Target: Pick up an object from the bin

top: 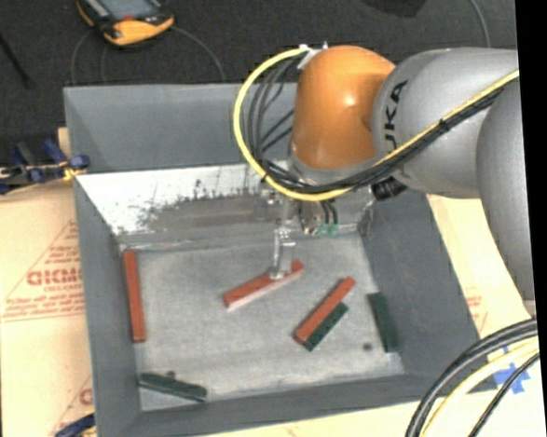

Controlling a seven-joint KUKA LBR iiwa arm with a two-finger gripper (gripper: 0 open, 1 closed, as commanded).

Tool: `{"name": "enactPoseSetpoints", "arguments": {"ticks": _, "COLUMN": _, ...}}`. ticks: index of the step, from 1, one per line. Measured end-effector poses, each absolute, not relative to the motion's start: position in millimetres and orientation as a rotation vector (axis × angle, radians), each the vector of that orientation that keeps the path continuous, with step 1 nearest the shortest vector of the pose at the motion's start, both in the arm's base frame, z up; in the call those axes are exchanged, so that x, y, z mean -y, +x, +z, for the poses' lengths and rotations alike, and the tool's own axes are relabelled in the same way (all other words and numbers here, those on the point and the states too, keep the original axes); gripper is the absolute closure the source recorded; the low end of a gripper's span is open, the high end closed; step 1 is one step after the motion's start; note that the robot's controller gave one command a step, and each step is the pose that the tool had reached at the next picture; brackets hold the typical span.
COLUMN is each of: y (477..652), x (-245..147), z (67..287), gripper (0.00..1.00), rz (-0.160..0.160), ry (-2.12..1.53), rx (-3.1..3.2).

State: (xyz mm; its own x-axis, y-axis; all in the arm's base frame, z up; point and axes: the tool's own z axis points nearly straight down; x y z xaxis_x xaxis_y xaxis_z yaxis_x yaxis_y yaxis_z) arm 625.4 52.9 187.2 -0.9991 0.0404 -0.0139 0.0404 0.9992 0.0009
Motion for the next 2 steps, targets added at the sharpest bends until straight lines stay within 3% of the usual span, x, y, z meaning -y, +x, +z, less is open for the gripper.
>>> {"name": "enactPoseSetpoints", "arguments": {"ticks": 1, "y": 612.0, "x": -57, "z": 116, "gripper": 0.0, "rz": 0.001, "ry": -0.12, "rx": -3.133}}
{"name": "enactPoseSetpoints", "arguments": {"ticks": 2, "y": 621.1, "x": -18, "z": 89, "gripper": 1.0, "rz": -0.001, "ry": -0.274, "rx": -3.122}}
